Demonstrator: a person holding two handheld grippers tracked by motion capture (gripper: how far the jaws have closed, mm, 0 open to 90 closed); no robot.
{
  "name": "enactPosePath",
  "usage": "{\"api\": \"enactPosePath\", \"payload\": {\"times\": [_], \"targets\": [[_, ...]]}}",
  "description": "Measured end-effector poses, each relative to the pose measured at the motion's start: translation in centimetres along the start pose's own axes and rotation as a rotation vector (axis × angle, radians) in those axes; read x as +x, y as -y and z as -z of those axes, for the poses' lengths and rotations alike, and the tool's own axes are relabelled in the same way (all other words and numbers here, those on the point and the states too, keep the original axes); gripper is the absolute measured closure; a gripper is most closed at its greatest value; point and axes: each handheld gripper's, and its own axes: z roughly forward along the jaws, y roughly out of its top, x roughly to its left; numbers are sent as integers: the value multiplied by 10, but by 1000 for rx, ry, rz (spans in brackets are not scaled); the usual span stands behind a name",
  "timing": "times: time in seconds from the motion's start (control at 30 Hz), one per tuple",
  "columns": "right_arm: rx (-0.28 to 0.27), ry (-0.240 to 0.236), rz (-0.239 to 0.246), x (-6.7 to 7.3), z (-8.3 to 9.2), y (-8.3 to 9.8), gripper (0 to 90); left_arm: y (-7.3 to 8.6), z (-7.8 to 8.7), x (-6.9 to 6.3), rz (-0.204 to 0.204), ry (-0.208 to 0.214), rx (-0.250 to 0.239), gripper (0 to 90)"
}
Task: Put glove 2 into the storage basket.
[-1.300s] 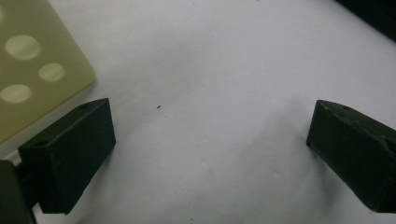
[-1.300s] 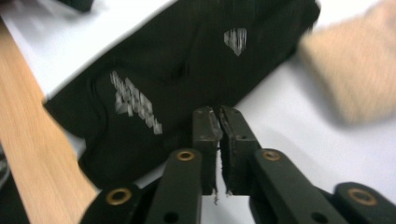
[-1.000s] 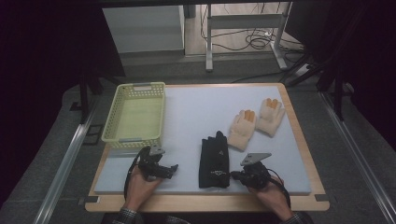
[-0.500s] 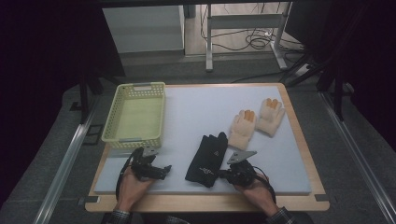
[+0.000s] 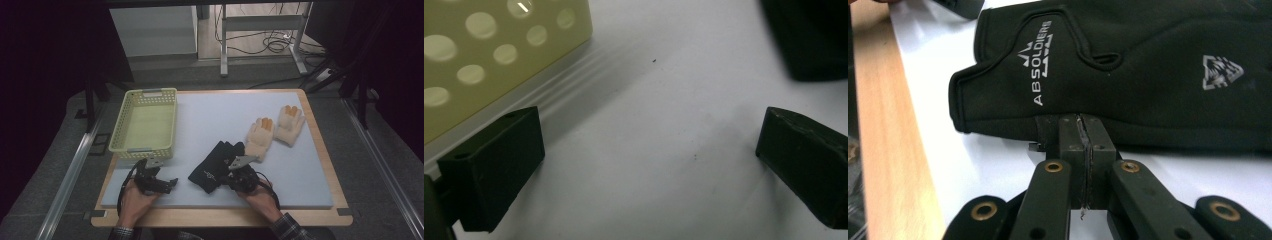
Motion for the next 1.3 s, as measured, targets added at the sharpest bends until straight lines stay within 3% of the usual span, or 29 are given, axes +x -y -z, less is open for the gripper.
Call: {"api": "enactPosePath", "payload": {"times": [0.3, 0.5, 0.67, 0.8, 1.03, 1.3], "targets": [[-5, 25, 24, 1, -22, -19, 879, 1, 0, 1, 2, 8, -2, 0], [-6, 30, 39, 3, -22, -21, 854, 1, 0, 2, 4, 11, -2, 0], [-25, 41, 48, 1, -4, -16, 772, 1, 0, 1, 7, 12, -3, 0], [-24, 108, 59, -10, 18, -7, 660, 1, 0, 1, 6, 12, -3, 0], [-41, 201, -15, -40, 57, 18, 450, 0, 1, 0, -5, 16, -1, 11], [-42, 320, -67, -71, 87, 47, 260, -16, 2, -15, -58, 108, -14, 0]]}}
